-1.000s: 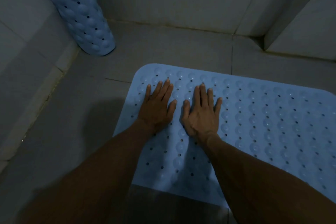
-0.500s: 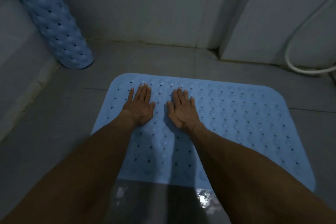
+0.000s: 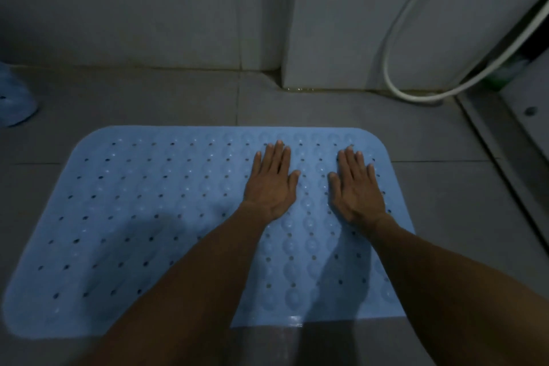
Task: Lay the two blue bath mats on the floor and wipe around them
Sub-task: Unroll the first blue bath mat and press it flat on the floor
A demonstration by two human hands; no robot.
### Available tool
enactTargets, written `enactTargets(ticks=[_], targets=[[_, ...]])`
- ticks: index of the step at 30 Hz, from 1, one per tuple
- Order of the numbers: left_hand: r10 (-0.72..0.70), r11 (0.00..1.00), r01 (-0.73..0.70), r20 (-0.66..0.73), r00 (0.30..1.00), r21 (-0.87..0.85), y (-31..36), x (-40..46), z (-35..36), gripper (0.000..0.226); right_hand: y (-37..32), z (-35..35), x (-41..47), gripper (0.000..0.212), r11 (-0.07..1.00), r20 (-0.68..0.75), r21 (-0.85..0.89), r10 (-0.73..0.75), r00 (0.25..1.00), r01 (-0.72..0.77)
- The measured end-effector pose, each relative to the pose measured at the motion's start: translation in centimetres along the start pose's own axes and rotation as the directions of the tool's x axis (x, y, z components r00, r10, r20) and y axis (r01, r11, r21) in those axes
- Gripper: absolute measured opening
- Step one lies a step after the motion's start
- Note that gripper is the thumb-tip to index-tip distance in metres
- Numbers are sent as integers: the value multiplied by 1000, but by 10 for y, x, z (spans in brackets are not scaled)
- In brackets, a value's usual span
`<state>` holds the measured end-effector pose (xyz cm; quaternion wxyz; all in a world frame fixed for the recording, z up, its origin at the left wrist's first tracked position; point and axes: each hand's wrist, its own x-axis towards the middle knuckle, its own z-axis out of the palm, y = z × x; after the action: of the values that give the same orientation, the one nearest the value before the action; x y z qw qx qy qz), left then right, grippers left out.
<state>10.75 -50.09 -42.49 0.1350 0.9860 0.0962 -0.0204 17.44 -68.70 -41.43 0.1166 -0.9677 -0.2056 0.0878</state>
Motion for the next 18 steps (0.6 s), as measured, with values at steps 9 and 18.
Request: enactTargets(ticks=[9,18], targets=[[-12,1000,15,-152,988,21,3,1,6,60,1,3,2,62,1000,-54,26,-2,999,4],[-22,1000,18,-144,989,-26,4,2,5,60,1,5,7,64,999,2,-43,30,1000,-30]])
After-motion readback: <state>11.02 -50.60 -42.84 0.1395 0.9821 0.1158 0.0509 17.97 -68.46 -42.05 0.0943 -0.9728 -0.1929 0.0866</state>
